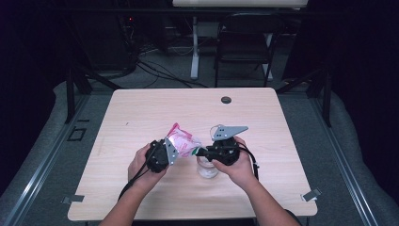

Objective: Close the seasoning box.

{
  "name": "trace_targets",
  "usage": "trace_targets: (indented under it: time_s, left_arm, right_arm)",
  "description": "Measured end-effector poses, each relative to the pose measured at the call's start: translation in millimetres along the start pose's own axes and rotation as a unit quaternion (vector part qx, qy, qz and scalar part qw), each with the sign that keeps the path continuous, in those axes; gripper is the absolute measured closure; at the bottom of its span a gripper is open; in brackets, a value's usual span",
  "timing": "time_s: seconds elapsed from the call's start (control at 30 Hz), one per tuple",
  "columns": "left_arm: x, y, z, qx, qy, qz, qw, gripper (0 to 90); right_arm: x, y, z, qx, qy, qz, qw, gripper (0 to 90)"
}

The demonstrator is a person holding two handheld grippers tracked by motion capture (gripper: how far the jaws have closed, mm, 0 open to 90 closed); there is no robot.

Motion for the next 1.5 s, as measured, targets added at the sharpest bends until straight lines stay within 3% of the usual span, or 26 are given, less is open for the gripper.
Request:
trace_targets:
  time_s: [0.37, 0.47, 1.1, 1.5]
  left_arm:
    - [2.7, 5.2, 2.8, -0.034, 0.025, 0.000, 0.9991, 61.7]
    - [5.9, 7.4, 6.1, -0.061, 0.034, 0.011, 0.9975, 61.7]
    - [9.3, 19.7, 7.1, -0.103, 0.061, 0.010, 0.9928, 61.8]
    - [9.8, 19.6, 2.4, -0.138, 0.094, -0.013, 0.9859, 61.8]
  right_arm:
    - [0.5, -2.3, -2.8, -0.002, 0.003, 0.007, 1.0000, 90.0]
    - [1.3, -2.6, -3.6, -0.004, 0.008, 0.006, 0.9999, 90.0]
    - [7.4, -4.0, -7.9, -0.009, -0.002, 0.002, 1.0000, 90.0]
    - [8.9, -9.6, -5.7, -0.007, -0.009, 0.010, 0.9999, 90.0]
Point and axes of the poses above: each handheld gripper's, and its own axes: x roughly backward along the jaws, y roughly out of its top, z roughly to its left, the point moved 3 cm from there along -x, roughly forward along the jaws
